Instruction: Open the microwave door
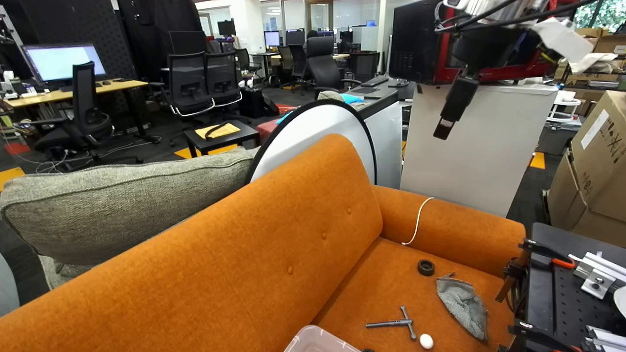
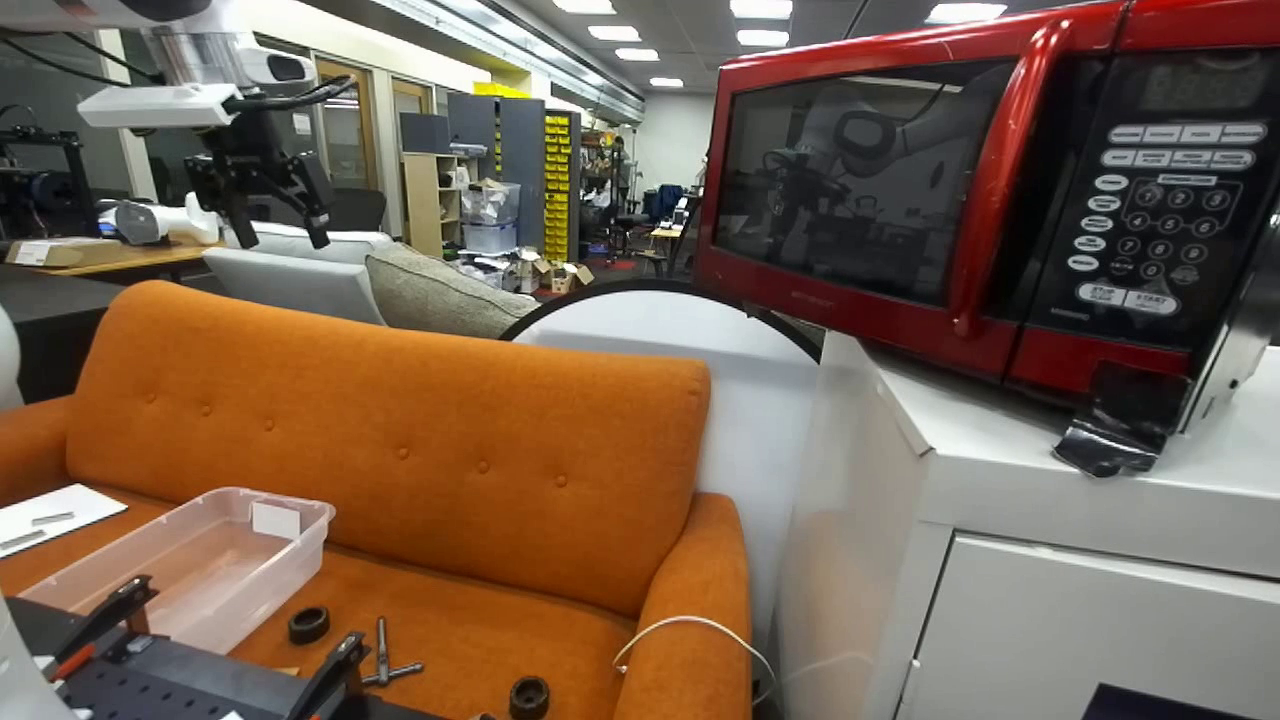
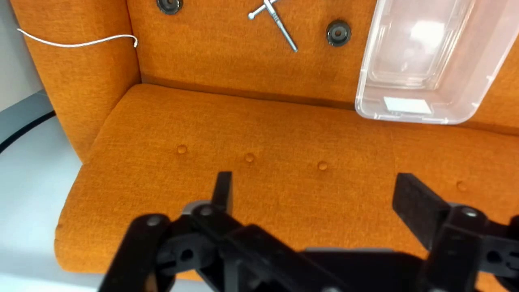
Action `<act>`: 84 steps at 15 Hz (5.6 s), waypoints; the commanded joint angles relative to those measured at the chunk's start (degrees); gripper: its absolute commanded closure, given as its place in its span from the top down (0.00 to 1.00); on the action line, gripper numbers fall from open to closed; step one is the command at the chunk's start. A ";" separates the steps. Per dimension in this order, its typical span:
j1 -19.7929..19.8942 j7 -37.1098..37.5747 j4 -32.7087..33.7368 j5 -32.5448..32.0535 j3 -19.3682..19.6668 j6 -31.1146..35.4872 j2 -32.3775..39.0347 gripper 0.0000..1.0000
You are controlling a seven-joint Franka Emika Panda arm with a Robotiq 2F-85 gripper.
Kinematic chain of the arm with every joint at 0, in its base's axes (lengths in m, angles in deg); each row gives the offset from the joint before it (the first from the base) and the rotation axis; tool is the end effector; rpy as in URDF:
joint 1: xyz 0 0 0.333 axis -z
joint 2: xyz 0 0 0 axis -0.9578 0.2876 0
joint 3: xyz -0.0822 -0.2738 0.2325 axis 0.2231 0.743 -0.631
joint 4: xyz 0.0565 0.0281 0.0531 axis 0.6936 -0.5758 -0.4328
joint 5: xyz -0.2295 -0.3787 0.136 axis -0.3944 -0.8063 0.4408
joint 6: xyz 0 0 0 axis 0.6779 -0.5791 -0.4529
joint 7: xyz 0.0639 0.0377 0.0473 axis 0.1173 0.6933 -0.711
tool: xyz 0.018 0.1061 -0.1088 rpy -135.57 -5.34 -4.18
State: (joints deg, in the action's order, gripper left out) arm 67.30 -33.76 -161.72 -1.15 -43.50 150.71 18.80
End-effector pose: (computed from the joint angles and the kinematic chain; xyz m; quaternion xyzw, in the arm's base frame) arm 0.4290 0.1148 0.4429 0.9899 0.0651 0.1194 0.0409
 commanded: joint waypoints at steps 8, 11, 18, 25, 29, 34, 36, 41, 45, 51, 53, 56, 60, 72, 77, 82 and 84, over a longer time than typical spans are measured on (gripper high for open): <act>12.63 16.18 -2.16 -10.73 -0.52 9.35 -3.89 1.00; 13.08 16.22 -2.63 -10.94 -0.63 9.28 -4.84 1.00; 14.51 17.99 -2.77 -12.34 -1.37 11.01 -4.24 1.00; 30.66 27.30 -2.96 -20.75 0.03 17.52 -7.15 1.00; 40.54 33.96 -3.01 -25.33 0.16 17.82 -10.30 1.00; 37.10 30.19 -2.56 -23.48 1.93 16.03 -9.70 1.00; 37.09 30.19 -2.56 -23.48 1.96 16.03 -9.70 1.00; 37.34 30.53 -2.03 -23.26 1.97 15.74 -8.99 1.00; 39.76 32.65 -0.35 -23.97 2.69 16.96 -7.04 1.00; 48.63 34.65 4.69 -27.00 5.17 19.39 -2.77 1.00; 51.93 35.18 6.54 -28.36 5.58 20.45 -1.04 1.00; 56.85 37.34 9.21 -31.97 5.10 20.97 1.55 1.00; 56.61 38.15 9.86 -33.08 7.31 19.65 1.83 1.00; 57.26 32.23 15.50 -34.11 12.75 20.87 9.21 1.00; 56.50 24.69 25.19 -34.43 17.68 20.91 19.57 1.00; 54.89 26.19 26.99 -34.50 19.81 20.97 21.78 1.00; 54.78 26.19 27.15 -34.52 19.81 20.97 21.74 1.00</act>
State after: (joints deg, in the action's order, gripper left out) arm 124.52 -7.74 -134.75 -35.22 -25.97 172.02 40.56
